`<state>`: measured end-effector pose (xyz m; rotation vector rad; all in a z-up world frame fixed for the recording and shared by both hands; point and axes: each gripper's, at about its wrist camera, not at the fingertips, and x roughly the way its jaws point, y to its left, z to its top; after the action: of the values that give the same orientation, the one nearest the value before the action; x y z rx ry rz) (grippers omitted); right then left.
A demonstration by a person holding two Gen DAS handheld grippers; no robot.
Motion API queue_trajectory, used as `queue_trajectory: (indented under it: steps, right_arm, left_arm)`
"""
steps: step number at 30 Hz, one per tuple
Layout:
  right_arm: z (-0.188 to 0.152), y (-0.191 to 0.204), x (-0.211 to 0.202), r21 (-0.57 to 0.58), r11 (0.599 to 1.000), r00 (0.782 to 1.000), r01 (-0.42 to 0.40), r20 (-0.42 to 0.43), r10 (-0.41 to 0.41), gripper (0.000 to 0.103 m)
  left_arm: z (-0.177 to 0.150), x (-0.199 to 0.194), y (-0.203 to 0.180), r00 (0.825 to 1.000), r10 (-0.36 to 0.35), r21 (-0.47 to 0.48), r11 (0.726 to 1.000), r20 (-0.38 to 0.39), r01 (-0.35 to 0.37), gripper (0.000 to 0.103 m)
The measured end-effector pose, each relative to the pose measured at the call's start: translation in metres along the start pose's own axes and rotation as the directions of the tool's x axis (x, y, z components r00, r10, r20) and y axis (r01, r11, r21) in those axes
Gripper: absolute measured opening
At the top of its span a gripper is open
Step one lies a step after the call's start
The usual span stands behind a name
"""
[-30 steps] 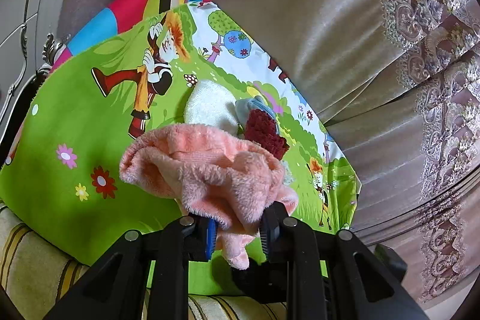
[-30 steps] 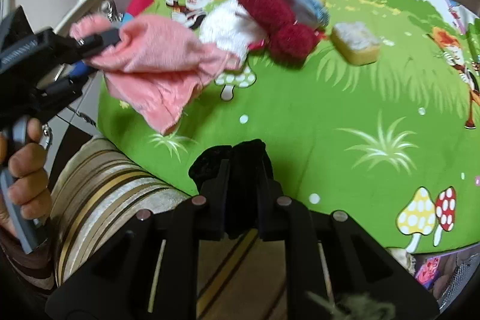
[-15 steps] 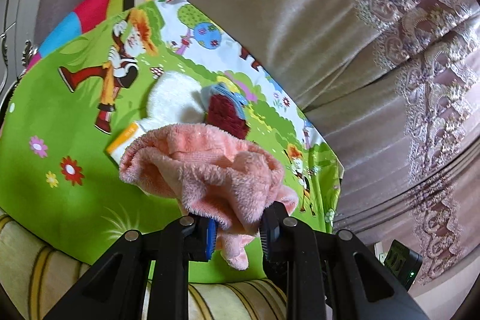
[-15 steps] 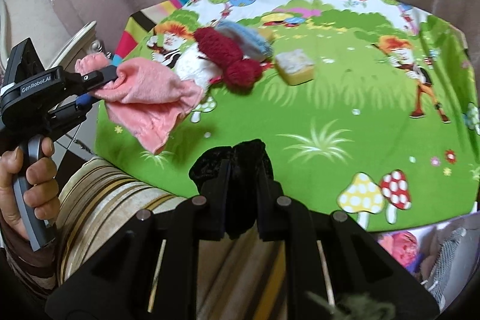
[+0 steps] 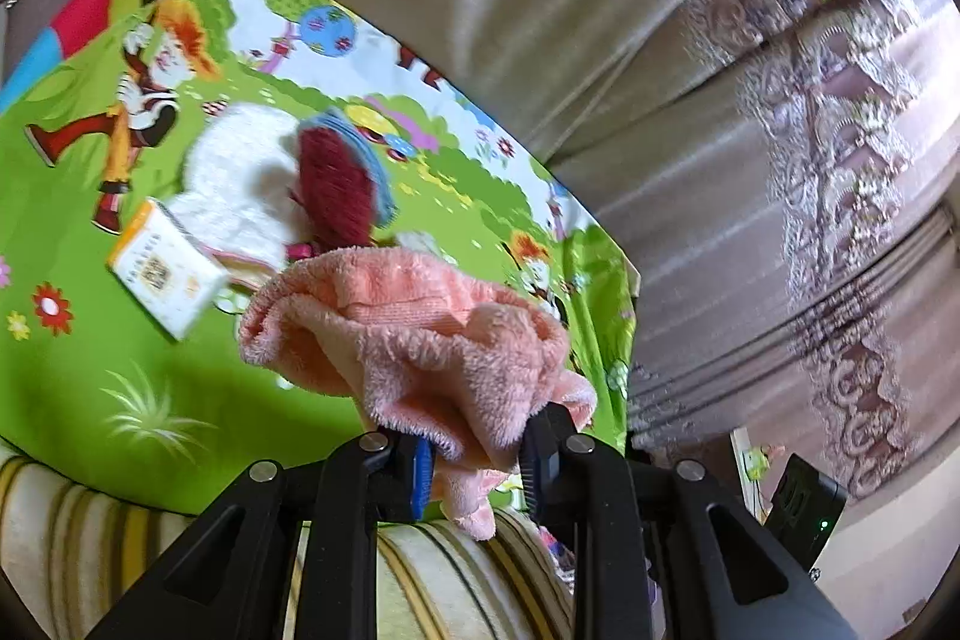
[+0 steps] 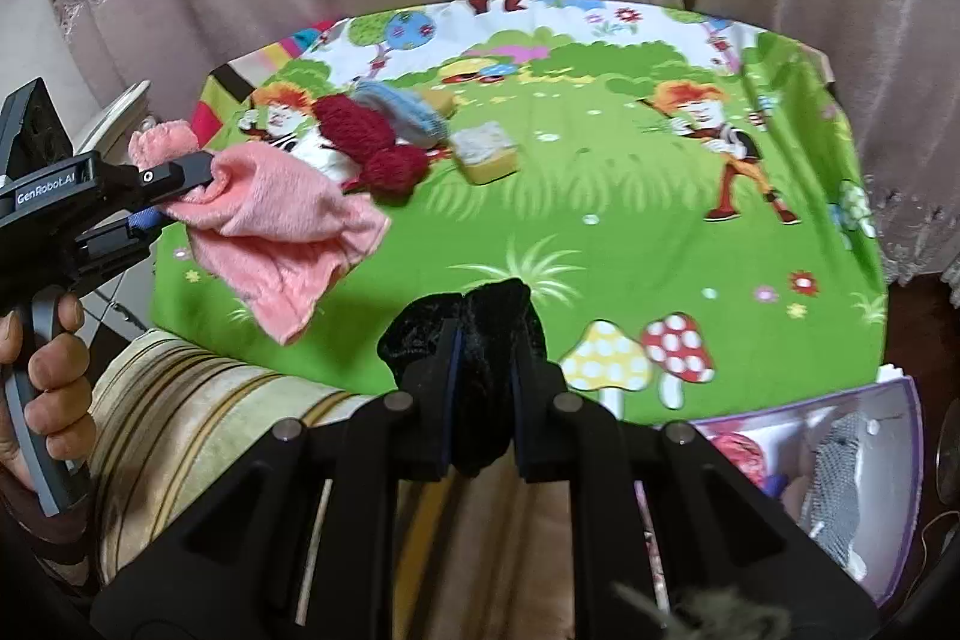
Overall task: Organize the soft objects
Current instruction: 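Carry the pink towel and black sock into the white box and release both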
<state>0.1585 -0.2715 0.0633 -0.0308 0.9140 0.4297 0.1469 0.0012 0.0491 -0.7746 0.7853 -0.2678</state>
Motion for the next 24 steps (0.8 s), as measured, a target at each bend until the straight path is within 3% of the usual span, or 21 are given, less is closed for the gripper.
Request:
queue_trajectory:
  steps: [14,24]
  right_arm:
    - [-0.027,-0.062,-0.044,0.088,0.983,0.986,0.161,0.040,-0.165,0.018]
    - [-0.066,-0.132,-0.087,0.226,0.936,0.958,0.271,0.030,-0.285,0.018]
  left_arm:
    - [-0.037,0.043,-0.063,0.987,-0.077,0.082,0.993,-0.140,0.089,0.024]
    - [-0.070,0.079,-0.128,0.955,-0.136,0.171,0.968,-0.264,0.185,0.024]
